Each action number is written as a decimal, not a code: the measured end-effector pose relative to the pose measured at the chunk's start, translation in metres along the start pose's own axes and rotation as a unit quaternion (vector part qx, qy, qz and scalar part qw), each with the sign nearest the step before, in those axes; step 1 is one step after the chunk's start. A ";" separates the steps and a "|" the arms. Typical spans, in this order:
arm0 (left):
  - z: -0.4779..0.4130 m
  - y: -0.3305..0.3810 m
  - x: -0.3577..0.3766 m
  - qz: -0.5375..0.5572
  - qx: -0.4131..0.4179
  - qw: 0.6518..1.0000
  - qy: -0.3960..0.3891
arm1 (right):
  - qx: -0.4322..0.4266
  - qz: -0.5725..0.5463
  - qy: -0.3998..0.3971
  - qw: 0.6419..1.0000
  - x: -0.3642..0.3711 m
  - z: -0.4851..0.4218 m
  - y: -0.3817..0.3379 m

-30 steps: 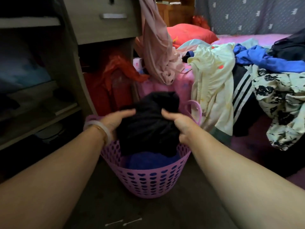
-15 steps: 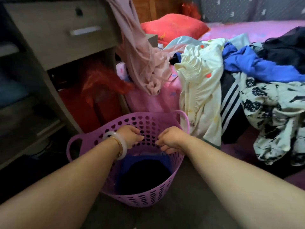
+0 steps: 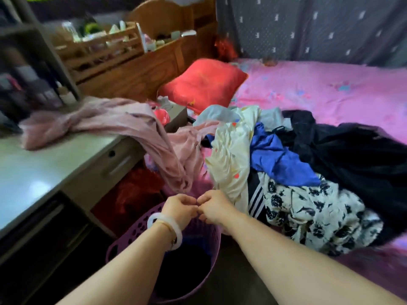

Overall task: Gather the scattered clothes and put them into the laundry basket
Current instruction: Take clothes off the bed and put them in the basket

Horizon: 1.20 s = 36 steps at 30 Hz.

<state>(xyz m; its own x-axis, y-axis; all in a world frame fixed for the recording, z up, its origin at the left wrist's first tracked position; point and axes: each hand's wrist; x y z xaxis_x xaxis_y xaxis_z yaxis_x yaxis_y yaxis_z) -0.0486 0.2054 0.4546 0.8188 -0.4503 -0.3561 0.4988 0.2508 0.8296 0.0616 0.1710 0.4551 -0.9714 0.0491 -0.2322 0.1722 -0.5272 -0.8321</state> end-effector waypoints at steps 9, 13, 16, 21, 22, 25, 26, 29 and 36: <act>0.079 0.111 -0.066 0.076 -0.028 0.997 -0.011 | 0.019 -0.080 0.022 0.996 -0.008 0.084 -0.122; 0.072 0.159 -0.108 0.030 -0.001 1.000 0.005 | -0.015 -0.098 0.026 0.995 -0.009 0.089 -0.179; 0.055 0.190 -0.132 -0.001 0.012 1.000 0.020 | -0.030 -0.128 -0.004 0.991 -0.019 0.071 -0.215; 0.005 0.222 -0.150 -0.043 -0.018 0.995 0.088 | -0.041 -0.117 -0.077 0.989 -0.035 0.006 -0.252; -0.005 0.226 -0.151 -0.055 -0.024 0.993 0.100 | -0.039 -0.111 -0.090 0.989 -0.037 -0.008 -0.257; -0.039 0.234 -0.155 -0.095 -0.052 0.985 0.133 | -0.035 -0.073 -0.140 0.987 -0.044 -0.053 -0.270; -0.048 0.234 -0.157 -0.117 -0.061 0.981 0.142 | -0.031 -0.057 -0.156 0.986 -0.046 -0.065 -0.274; -0.074 0.236 -0.167 -0.182 -0.099 0.967 0.146 | -0.043 0.042 -0.180 0.982 -0.050 -0.110 -0.283; -0.096 0.220 -0.179 -0.235 -0.197 0.947 0.093 | -0.043 0.247 -0.257 0.933 -0.035 -0.175 -0.290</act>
<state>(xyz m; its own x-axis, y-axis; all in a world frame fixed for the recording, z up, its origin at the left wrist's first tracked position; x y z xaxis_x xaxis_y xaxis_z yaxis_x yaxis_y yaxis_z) -0.0581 0.4230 0.6595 0.4986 -0.4418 -0.7458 0.8576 0.3767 0.3502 0.0742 0.4707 0.6169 -0.7162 -0.6068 -0.3448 0.6108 -0.3059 -0.7303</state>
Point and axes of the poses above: each hand's wrist, its own z-axis away from the middle knuckle, its own x-axis out of the palm, y = z × x, and after that the axes turned 6 degrees about -y, right-handed
